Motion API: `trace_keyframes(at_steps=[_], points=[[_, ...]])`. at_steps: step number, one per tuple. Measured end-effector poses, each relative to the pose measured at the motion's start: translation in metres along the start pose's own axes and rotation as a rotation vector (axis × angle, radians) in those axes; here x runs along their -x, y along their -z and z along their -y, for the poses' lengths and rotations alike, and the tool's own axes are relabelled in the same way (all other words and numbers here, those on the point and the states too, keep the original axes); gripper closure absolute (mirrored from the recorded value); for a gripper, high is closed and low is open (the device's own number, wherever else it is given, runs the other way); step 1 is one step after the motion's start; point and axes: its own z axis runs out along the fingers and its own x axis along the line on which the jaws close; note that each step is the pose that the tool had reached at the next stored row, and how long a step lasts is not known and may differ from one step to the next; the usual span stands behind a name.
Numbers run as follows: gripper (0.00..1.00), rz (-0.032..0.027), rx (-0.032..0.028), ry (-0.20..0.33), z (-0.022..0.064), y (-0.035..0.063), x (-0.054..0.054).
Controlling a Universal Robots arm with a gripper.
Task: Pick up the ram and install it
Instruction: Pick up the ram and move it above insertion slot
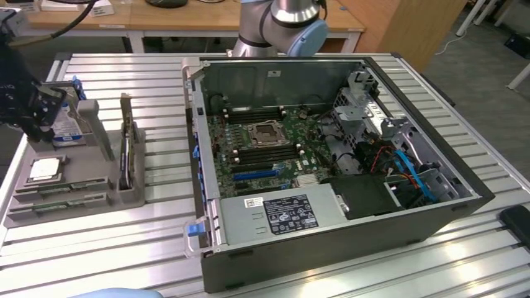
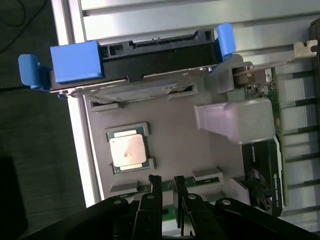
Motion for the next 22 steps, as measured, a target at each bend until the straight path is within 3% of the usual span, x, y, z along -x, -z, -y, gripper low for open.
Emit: trace_keyframes(at_steps=[11, 22], points=[[0.76, -0.0003, 0.0006, 0.019, 0.0133, -0.0109, 0.002], [0.76, -0.0015, -0.0002, 0.089, 0.0151, -0.012, 0.002]])
